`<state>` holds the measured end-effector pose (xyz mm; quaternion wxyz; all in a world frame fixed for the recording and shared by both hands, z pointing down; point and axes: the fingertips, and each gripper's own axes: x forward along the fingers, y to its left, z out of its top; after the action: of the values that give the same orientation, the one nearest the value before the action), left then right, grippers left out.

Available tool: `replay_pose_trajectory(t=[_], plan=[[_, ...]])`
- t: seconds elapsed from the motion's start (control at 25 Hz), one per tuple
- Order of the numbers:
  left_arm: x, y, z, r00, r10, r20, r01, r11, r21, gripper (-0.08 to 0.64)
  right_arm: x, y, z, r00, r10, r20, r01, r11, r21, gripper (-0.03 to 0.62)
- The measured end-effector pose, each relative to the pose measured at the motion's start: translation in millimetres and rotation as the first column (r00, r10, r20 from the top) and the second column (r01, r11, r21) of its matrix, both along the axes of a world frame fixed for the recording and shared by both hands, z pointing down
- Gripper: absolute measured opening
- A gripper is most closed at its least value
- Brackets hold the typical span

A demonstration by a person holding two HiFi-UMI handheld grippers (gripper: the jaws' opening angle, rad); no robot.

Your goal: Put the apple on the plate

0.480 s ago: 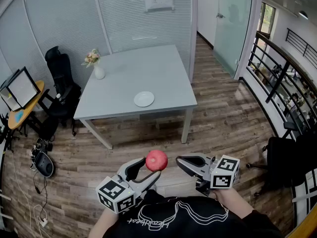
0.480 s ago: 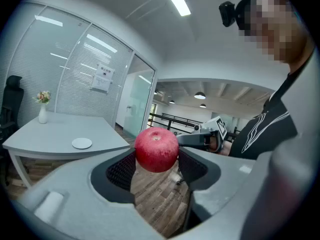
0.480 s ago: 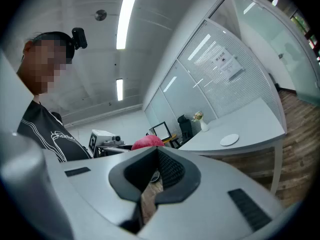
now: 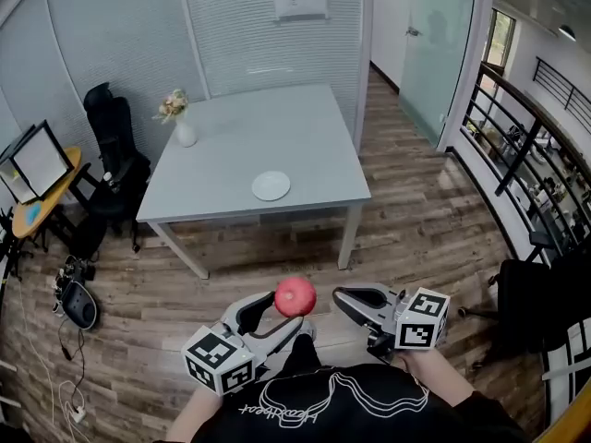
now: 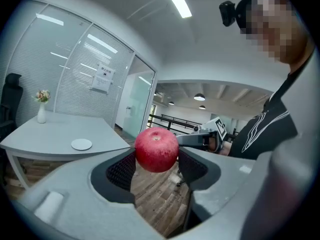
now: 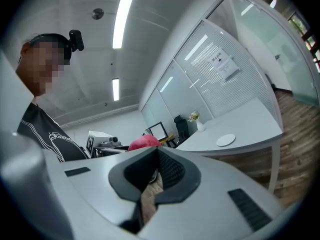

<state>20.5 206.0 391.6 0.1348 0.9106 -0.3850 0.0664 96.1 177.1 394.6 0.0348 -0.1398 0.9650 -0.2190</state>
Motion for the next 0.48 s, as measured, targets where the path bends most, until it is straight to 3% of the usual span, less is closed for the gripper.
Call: replay_pose_trajectory(t=[0.48], plan=[[-22.8,-78.2,12.2,1.0,0.009,-0.007,-0.009,1.0,-0.013,0.275,-20.2,-71.0,15.4,0.999,0.032,-0.028,-0.033,0.998,-0.046,0.009]])
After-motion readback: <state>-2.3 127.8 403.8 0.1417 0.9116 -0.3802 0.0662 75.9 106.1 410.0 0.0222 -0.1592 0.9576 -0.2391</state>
